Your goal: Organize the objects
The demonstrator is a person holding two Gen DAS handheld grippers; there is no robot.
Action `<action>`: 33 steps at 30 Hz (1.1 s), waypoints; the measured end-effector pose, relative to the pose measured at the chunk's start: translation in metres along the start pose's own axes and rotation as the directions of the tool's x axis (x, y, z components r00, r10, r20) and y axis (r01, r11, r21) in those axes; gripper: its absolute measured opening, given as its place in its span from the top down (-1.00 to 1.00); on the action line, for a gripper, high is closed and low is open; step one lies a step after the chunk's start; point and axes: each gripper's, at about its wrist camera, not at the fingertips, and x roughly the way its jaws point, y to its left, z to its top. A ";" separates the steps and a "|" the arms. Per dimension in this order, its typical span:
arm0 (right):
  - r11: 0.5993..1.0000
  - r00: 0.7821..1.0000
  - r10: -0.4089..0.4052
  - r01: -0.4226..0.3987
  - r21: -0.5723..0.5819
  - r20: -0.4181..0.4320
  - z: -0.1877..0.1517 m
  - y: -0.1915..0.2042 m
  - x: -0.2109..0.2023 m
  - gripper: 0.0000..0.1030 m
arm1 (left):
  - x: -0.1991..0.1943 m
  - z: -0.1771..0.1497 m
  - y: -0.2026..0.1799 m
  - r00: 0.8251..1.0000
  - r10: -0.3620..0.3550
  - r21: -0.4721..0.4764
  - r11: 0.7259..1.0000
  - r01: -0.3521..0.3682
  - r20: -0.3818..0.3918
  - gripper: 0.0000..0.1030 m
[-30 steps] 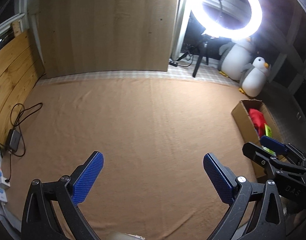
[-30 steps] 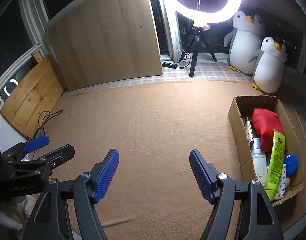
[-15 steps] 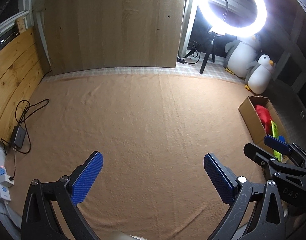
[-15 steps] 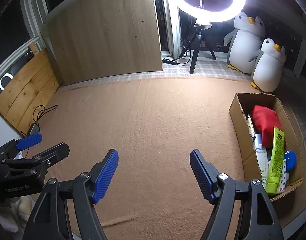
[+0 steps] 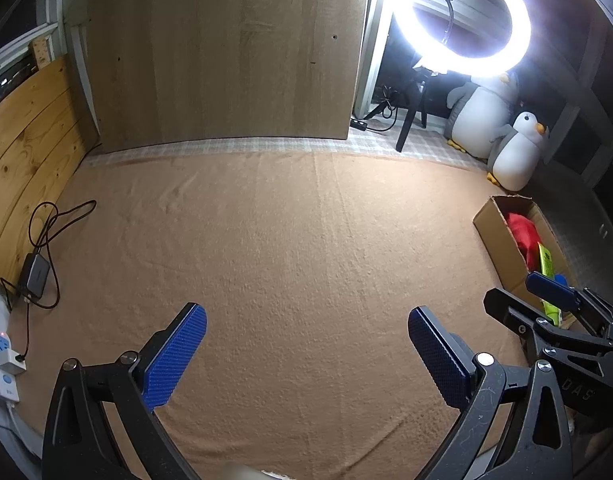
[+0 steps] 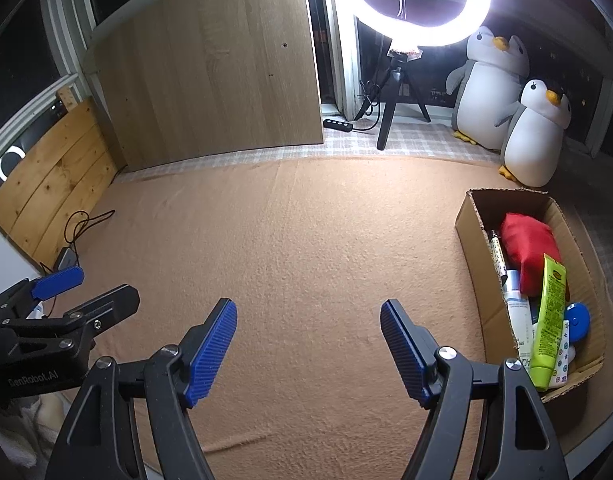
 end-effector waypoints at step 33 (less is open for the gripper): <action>1.000 1.000 -0.008 0.008 -0.014 -0.007 -0.002 -0.007 -0.001 -0.40 | 0.002 0.001 0.001 1.000 0.026 -0.004 1.000 -0.026 0.002 -0.99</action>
